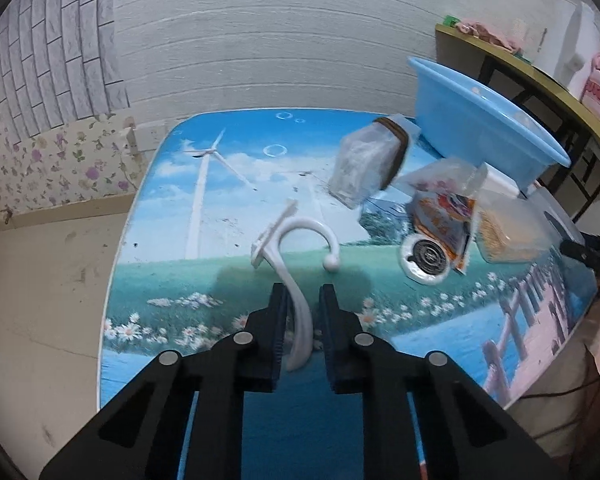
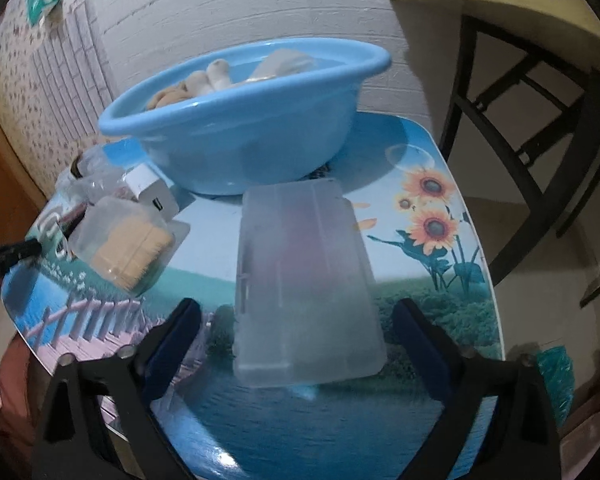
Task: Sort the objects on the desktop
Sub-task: 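Grasp the clear plastic box with the right gripper while the left grasps the white hook, then lift the clear box and white hook off the table with both grippers, then carry the clear box and white hook over the blue basin, then open both grippers to drop the box and hook into the basin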
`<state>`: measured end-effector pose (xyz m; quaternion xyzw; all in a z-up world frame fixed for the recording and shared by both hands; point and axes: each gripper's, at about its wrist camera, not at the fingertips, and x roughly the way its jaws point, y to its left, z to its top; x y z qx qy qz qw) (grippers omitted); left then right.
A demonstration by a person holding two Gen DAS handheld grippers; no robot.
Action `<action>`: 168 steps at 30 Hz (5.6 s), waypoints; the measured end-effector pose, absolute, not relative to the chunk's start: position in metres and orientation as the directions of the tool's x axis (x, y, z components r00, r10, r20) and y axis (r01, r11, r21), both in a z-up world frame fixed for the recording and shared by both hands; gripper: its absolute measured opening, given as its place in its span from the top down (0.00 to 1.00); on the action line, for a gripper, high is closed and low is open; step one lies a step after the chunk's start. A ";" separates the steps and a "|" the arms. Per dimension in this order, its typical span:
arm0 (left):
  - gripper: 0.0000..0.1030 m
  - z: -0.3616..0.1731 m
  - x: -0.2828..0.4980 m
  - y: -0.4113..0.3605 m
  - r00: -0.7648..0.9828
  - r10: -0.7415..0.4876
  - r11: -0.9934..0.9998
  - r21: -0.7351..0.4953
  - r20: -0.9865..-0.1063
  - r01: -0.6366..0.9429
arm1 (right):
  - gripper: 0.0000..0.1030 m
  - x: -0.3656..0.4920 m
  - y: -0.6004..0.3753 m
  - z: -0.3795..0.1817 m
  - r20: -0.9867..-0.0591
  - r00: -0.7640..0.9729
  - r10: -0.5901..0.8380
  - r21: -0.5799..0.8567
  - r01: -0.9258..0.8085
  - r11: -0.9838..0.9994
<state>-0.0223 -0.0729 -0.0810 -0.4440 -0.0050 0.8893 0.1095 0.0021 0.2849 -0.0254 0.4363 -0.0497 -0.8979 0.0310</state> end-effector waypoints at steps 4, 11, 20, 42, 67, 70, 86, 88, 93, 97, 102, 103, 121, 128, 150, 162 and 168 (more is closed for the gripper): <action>0.86 -0.080 -0.017 -0.068 -0.577 0.202 -0.975 -0.107 -0.791 -0.194 | 0.40 0.004 0.290 -0.023 -0.780 -0.619 -0.094 0.120 0.000 -0.993; 0.86 -0.080 -0.014 -0.061 -0.580 0.199 -0.977 -0.115 -0.790 -0.177 | 0.40 0.005 0.289 -0.023 -0.783 -0.613 -0.100 0.116 0.013 -0.993; 0.86 -0.079 -0.016 -0.058 -0.590 0.187 -0.978 -0.096 -0.785 -0.183 | 0.41 0.007 0.286 -0.025 -0.778 -0.621 -0.089 0.093 0.026 -0.995; 0.65 -0.082 -0.022 -0.061 -0.610 0.158 -0.980 -0.049 -0.776 -0.191 | 0.29 0.008 0.272 -0.029 -0.760 -0.647 -0.057 0.031 0.052 -0.998; 0.53 -0.086 -0.063 -0.055 -0.628 0.132 -0.979 -0.001 -0.767 -0.204 | 0.23 0.002 0.267 -0.029 -0.764 -0.643 -0.062 0.020 0.073 -0.997; 0.53 -0.087 -0.063 -0.057 -0.626 0.138 -0.979 -0.009 -0.767 -0.204 | 0.25 0.001 0.269 -0.029 -0.764 -0.642 -0.061 0.017 0.074 -0.997; 0.53 -0.056 -0.046 -0.058 -0.638 0.172 -0.982 -0.076 -0.751 -0.175 | 0.42 0.007 0.294 -0.016 -0.761 -0.646 -0.061 0.084 -0.004 -0.996; 0.53 -0.050 -0.045 -0.057 -0.646 0.174 -0.982 -0.079 -0.743 -0.174 | 0.42 0.010 0.302 -0.014 -0.753 -0.656 -0.057 0.097 -0.026 -0.995; 0.53 -0.035 -0.044 -0.053 -0.664 0.177 -0.981 -0.079 -0.727 -0.174 | 0.42 0.019 0.312 0.002 -0.729 -0.684 -0.028 0.098 -0.063 -0.993; 0.53 -0.032 -0.046 -0.051 -0.663 0.173 -0.982 -0.077 -0.728 -0.171 | 0.42 0.026 0.319 0.014 -0.711 -0.703 -0.017 0.105 -0.083 -0.991; 0.53 -0.023 -0.043 -0.041 -0.673 0.185 -0.979 -0.075 -0.716 -0.190 | 0.42 0.031 0.327 0.024 -0.680 -0.733 -0.018 0.133 -0.099 -0.986; 0.53 -0.021 -0.042 -0.039 -0.675 0.191 -0.978 -0.077 -0.712 -0.195 | 0.42 0.031 0.328 0.027 -0.676 -0.737 -0.016 0.133 -0.100 -0.986; 0.53 0.011 -0.049 0.012 -0.673 0.295 -0.946 -0.106 -0.679 -0.307 | 0.42 0.038 0.322 0.058 -0.558 -0.822 -0.117 0.215 -0.007 -0.977; 0.53 0.022 -0.064 0.040 -0.669 0.331 -0.928 -0.101 -0.666 -0.359 | 0.42 0.011 0.310 0.062 -0.540 -0.825 -0.169 0.219 0.056 -0.974; 0.52 0.024 -0.137 0.140 -0.600 0.453 -0.840 -0.090 -0.659 -0.535 | 0.42 -0.080 0.304 0.058 -0.531 -0.813 -0.240 0.241 0.126 -0.962; 0.20 0.023 -0.149 0.134 -0.618 0.449 -0.854 -0.108 -0.645 -0.509 | 0.42 -0.114 0.294 0.057 -0.560 -0.793 -0.241 0.252 0.115 -0.961; 0.17 0.023 -0.144 0.114 -0.629 0.429 -0.874 -0.124 -0.649 -0.469 | 0.33 -0.112 0.284 0.061 -0.558 -0.797 -0.232 0.229 0.121 -0.966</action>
